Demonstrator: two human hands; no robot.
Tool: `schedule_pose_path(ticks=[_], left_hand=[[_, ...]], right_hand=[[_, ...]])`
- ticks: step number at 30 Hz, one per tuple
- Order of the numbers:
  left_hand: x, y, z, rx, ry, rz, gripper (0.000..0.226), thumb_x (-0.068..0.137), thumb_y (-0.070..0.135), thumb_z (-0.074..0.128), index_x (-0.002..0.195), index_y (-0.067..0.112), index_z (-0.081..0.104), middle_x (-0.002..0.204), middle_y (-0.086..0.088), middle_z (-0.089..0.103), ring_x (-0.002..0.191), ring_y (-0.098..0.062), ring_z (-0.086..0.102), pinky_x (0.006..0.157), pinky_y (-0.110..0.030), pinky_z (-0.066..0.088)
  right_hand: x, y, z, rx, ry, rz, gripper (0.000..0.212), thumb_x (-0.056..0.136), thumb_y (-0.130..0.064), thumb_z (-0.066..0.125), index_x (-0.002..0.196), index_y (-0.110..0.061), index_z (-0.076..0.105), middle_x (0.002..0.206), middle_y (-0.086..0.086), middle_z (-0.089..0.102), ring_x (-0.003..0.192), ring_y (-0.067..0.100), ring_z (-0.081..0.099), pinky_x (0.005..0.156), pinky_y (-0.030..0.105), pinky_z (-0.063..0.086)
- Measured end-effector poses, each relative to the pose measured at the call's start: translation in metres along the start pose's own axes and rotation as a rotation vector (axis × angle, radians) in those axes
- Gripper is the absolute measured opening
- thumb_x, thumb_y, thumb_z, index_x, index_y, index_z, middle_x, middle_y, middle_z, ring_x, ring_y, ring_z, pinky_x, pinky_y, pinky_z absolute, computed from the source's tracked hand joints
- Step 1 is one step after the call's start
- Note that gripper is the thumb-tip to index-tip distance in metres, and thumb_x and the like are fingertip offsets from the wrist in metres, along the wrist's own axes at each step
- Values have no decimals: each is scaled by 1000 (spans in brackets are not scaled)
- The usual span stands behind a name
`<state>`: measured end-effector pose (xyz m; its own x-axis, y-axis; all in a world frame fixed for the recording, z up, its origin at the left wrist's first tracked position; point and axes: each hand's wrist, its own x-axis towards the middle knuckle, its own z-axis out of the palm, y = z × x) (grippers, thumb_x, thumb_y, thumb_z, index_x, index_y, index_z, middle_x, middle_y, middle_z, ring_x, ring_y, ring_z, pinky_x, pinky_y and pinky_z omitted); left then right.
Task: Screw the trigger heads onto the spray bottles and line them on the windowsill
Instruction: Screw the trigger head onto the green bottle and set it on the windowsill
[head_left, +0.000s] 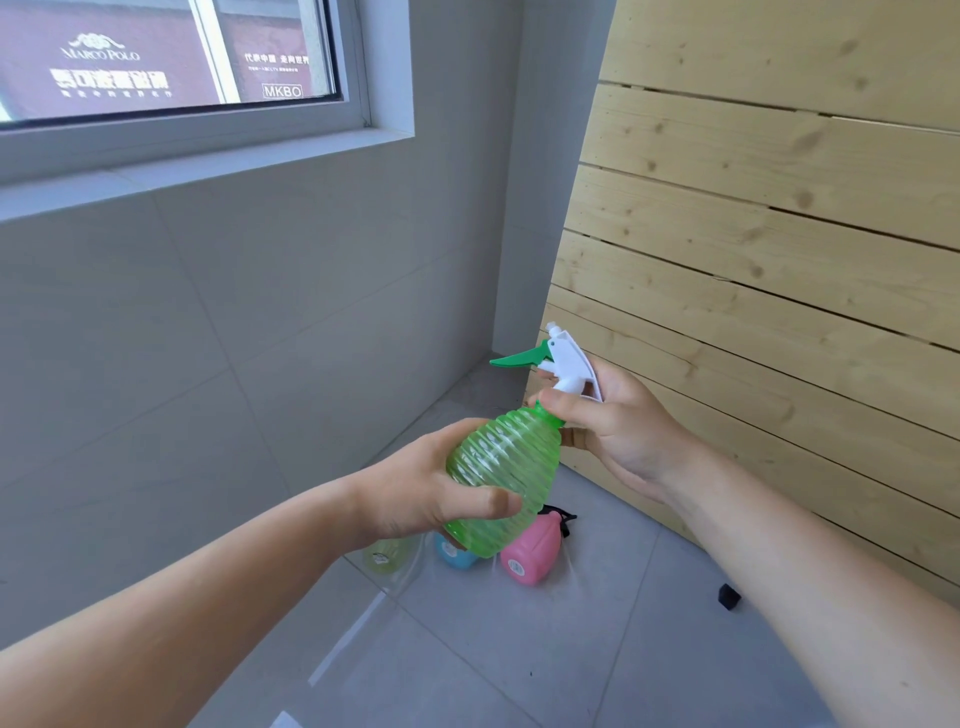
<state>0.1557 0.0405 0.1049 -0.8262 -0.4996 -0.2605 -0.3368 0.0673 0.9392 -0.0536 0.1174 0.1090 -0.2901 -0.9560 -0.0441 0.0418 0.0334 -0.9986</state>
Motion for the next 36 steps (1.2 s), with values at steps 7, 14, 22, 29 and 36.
schedule_pose_path(ticks=[7,14,22,29,36], left_hand=[[0,0,3,-4,6,-8,75,59,41,84,129,35,58,120,-11,75,111,-33,72,95,-63,57],[1,0,2,-114,9,-12,74,70,31,85,137,31,53,114,-4,76,97,-19,77,74,-37,64],[2,-3,4,-325,-31,-7,70,71,50,78,133,24,61,126,-11,75,109,-27,75,86,-41,61],[7,0,11,-230,101,74,67,67,47,80,126,19,65,114,-12,79,94,-19,77,80,-34,63],[11,0,12,-143,191,71,61,67,43,85,121,22,63,104,-2,81,89,-15,78,78,-34,65]], right_hand=[[-1,-2,8,-14,73,-2,36,87,-31,71,116,-10,64,83,0,60,81,19,59,67,33,56],[-6,-9,3,206,2,54,38,90,-7,65,127,2,59,110,17,72,98,27,67,83,35,58],[-9,-20,6,396,-82,62,41,83,-17,63,121,-4,60,107,12,75,94,25,70,81,34,59],[-7,-24,19,359,24,14,27,87,-7,64,113,-1,62,96,15,74,83,21,72,72,30,60],[-4,-19,26,315,150,1,12,91,-1,63,103,-1,65,96,18,72,85,22,72,73,30,61]])
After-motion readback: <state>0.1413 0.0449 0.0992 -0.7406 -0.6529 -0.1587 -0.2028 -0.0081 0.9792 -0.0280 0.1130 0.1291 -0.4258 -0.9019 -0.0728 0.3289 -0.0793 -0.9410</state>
